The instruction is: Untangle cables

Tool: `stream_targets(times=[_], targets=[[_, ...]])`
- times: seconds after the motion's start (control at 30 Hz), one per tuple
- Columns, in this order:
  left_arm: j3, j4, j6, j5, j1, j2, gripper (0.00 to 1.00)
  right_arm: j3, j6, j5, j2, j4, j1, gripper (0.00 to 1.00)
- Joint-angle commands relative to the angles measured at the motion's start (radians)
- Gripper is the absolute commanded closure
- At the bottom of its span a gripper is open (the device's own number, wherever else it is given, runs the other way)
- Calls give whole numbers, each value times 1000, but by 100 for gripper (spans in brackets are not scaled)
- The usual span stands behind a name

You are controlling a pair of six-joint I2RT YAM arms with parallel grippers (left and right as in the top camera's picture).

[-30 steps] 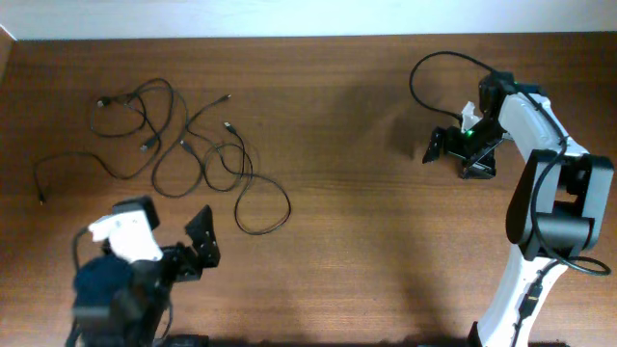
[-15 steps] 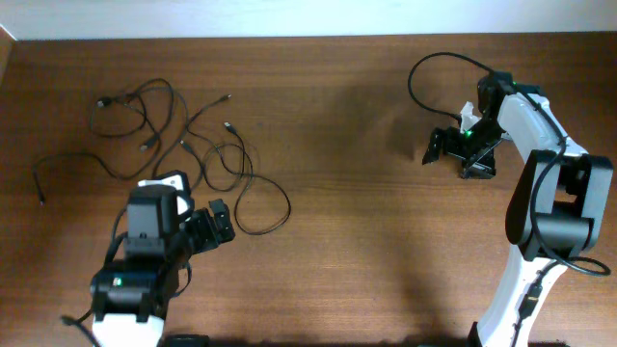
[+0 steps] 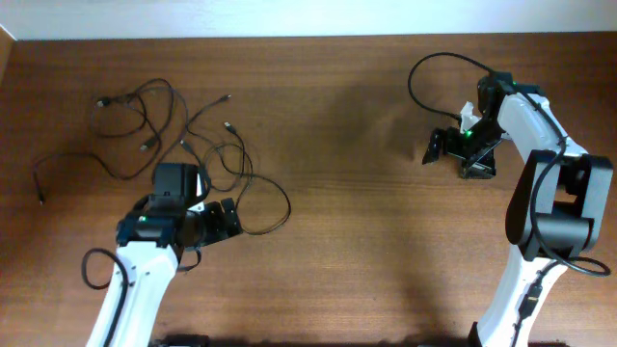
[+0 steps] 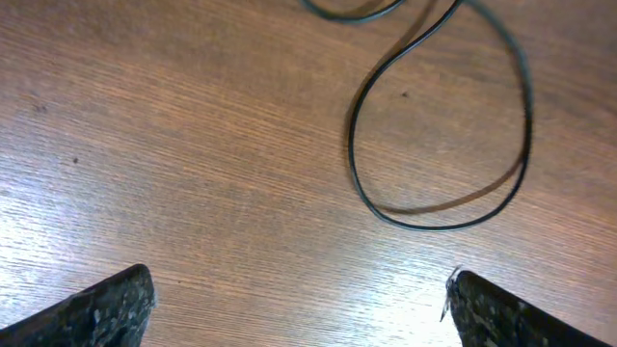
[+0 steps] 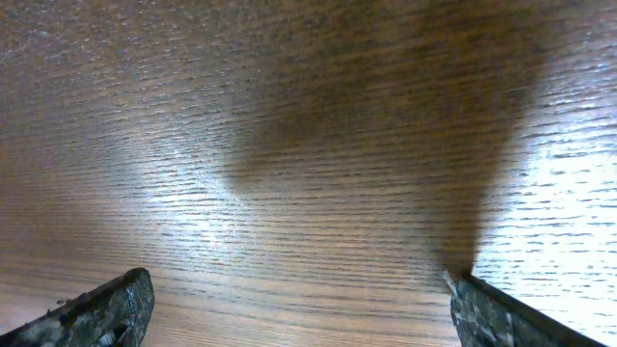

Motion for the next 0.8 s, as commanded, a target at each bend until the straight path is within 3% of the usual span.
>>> stream_targets(times=[0.0, 0.77], targets=[[-9, 2, -10, -11, 6, 58, 1, -34, -16, 45, 26, 4, -1, 1], [-9, 2, -10, -11, 6, 90, 1, -34, -16, 45, 26, 4, -1, 1]])
